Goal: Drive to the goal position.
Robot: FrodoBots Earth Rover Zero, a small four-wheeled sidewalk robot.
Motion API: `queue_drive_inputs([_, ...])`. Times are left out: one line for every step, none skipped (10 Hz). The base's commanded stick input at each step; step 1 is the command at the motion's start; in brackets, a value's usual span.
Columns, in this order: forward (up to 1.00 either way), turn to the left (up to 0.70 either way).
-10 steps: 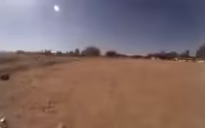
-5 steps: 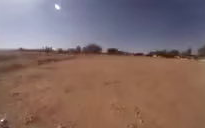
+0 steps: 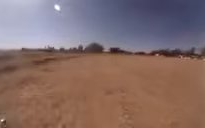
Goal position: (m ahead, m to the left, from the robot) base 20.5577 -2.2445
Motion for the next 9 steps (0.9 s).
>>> queue_drive_inputs([1.00,0.00])
queue_drive_inputs([1.00,0.00])
queue_drive_inputs([1.00,0.00])
queue_drive_inputs([1.00,0.00])
queue_drive_inputs([1.00,0.00])
queue_drive_inputs([1.00,0.00])
queue_drive_inputs([1.00,0.00])
queue_drive_inputs([1.00,0.00])
queue_drive_inputs([1.00,0.00])
